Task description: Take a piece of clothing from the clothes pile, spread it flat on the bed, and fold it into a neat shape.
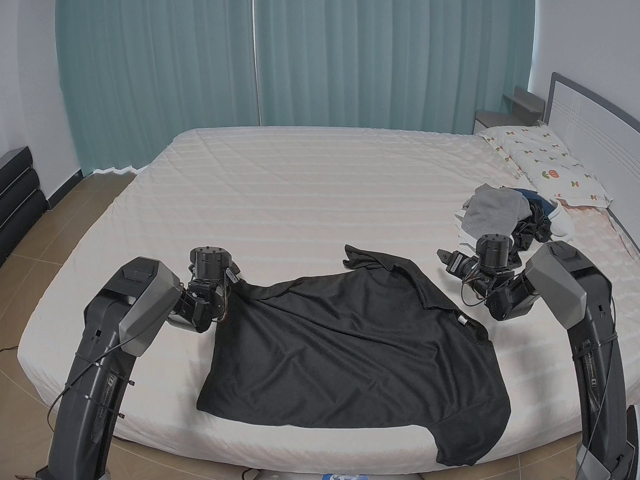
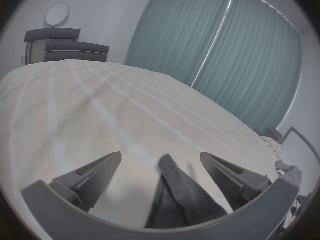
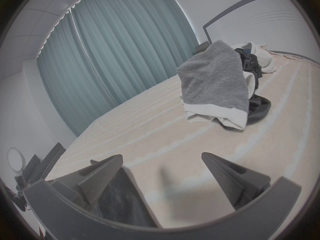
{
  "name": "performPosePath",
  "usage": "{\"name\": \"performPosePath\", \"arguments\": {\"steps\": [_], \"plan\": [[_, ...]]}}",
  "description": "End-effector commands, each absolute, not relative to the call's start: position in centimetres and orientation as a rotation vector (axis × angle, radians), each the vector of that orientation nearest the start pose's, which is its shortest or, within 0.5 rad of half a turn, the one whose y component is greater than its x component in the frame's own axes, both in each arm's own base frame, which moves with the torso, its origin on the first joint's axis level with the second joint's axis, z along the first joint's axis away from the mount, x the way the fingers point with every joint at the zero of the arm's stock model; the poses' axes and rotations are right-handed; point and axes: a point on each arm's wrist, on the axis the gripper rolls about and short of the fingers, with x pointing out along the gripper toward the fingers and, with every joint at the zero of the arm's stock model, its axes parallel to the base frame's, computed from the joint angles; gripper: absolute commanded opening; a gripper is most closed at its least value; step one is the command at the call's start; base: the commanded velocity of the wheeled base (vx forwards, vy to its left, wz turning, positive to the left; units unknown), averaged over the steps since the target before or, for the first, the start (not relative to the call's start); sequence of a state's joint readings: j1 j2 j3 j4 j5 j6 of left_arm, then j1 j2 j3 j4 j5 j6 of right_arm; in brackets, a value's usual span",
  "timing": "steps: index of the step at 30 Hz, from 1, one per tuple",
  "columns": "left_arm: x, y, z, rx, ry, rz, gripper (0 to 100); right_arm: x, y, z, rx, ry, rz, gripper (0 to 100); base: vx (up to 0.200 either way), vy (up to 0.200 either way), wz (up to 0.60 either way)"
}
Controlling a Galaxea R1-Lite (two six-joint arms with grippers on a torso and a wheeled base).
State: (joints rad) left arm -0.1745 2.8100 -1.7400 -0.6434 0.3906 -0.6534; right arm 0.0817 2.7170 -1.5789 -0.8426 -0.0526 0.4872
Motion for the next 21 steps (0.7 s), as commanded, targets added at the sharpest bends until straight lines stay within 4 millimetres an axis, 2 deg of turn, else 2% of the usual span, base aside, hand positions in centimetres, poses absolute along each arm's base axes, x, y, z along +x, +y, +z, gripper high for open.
{"name": "performPosePath", "arguments": {"steps": [1,7,9,10,11,12,14,19,21], "plan": [[50.3,-6.8,-2.5,-0.549,0.321,0.368,100,48.0,4.5,1.0,0.436,0.313,0.066,100,0.000,0.000,0.00],[48.0,-6.0,-0.8,-0.571,0.359,0.389,100,47.1,7.2,0.8,0.353,0.353,0.126,100,0.000,0.000,0.00],[47.6,-5.9,-0.8,-0.590,0.367,0.400,100,46.9,7.9,0.6,0.344,0.368,0.138,100,0.000,0.000,0.00],[46.9,-5.9,-1.0,-0.616,0.385,0.409,100,46.6,9.2,0.4,0.332,0.390,0.161,100,0.000,0.000,0.00],[46.9,-5.9,-1.0,-0.616,0.385,0.409,100,46.6,9.2,0.4,0.332,0.390,0.161,100,0.000,0.000,0.00],[46.0,-5.8,-1.4,-0.644,0.419,0.409,100,46.4,10.4,0.0,0.318,0.414,0.182,100,0.000,0.000,0.00],[45.0,-6.2,-1.7,-0.681,0.462,0.391,100,46.4,11.3,-0.6,0.290,0.437,0.198,100,0.000,0.000,0.00],[43.1,-7.4,-2.0,-0.810,0.543,0.350,100,46.5,12.1,-1.7,0.203,0.462,0.170,100,0.000,0.000,0.00],[42.5,-7.5,-1.4,-0.834,0.563,0.322,100,46.6,12.3,-2.1,0.176,0.461,0.172,100,0.000,0.000,0.00]]}}
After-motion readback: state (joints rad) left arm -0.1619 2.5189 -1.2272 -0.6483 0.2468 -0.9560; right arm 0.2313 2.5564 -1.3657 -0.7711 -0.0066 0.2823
